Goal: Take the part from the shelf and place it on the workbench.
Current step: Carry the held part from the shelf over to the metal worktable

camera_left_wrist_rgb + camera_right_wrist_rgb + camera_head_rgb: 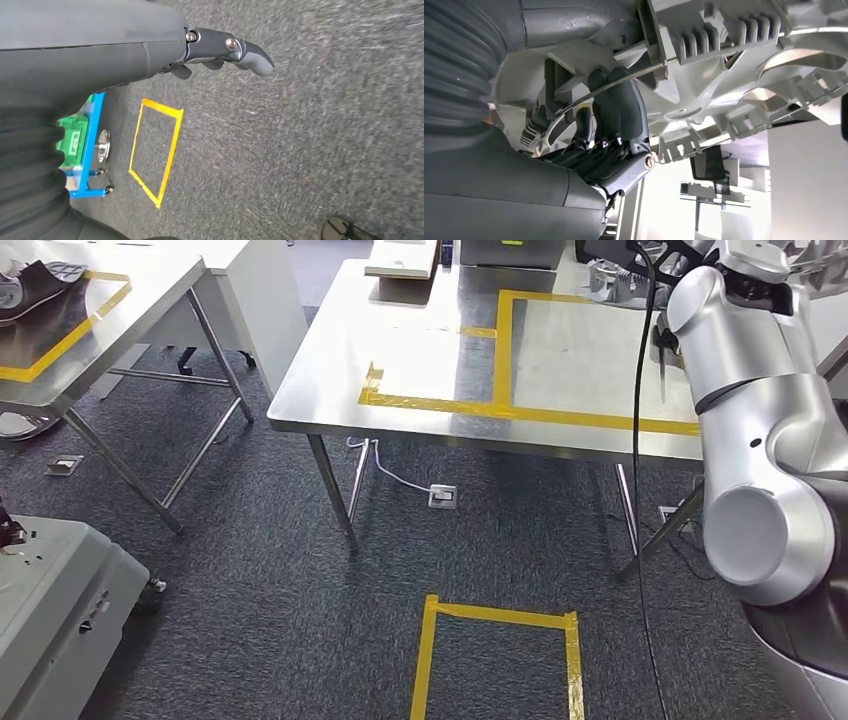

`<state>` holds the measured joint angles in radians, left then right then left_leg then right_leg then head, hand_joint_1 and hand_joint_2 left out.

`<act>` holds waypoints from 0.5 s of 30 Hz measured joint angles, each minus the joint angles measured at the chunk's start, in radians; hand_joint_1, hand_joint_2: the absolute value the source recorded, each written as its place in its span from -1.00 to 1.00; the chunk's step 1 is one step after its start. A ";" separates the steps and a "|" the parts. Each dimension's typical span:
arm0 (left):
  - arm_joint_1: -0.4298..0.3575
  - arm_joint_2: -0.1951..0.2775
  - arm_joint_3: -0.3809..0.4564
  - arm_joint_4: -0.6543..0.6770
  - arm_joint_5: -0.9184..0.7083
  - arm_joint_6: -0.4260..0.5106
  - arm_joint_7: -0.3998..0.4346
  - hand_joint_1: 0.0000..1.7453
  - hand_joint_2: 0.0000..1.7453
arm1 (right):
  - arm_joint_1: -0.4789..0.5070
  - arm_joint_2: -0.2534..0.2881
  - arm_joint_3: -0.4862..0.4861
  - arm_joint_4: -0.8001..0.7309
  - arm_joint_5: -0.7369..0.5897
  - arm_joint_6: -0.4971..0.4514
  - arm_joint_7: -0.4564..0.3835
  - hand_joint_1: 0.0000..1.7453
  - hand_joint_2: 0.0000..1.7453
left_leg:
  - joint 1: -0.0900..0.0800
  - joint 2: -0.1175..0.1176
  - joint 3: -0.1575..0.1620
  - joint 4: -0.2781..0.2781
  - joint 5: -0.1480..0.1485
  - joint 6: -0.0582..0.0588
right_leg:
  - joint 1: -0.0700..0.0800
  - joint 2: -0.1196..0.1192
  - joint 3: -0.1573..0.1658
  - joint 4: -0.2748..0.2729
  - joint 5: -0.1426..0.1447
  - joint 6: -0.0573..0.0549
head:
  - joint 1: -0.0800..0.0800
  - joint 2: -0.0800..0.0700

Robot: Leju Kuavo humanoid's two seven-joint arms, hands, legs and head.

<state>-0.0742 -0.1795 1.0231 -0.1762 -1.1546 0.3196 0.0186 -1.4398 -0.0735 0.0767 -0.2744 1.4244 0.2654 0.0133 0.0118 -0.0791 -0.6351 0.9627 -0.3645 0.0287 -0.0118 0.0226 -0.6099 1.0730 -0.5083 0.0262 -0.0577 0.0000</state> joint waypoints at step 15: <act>0.001 0.006 0.000 -0.001 -0.006 -0.003 0.000 -1.00 1.00 | 0.008 0.003 0.000 -0.002 0.001 0.003 -0.001 1.00 1.00 | 0.019 0.049 -0.040 0.159 -0.105 -0.077 | -0.031 -0.016 0.022 -0.019 0.015 -0.017 | -0.003 0.000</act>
<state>-0.0731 -0.1737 1.0235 -0.1774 -1.1602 0.3166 0.0184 -1.4321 -0.0703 0.0763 -0.2759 1.4254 0.2686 0.0125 0.0310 -0.0300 -0.6755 1.1217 -0.4700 -0.0486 -0.0430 0.0069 -0.5874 1.0542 -0.4931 0.0087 -0.0603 0.0000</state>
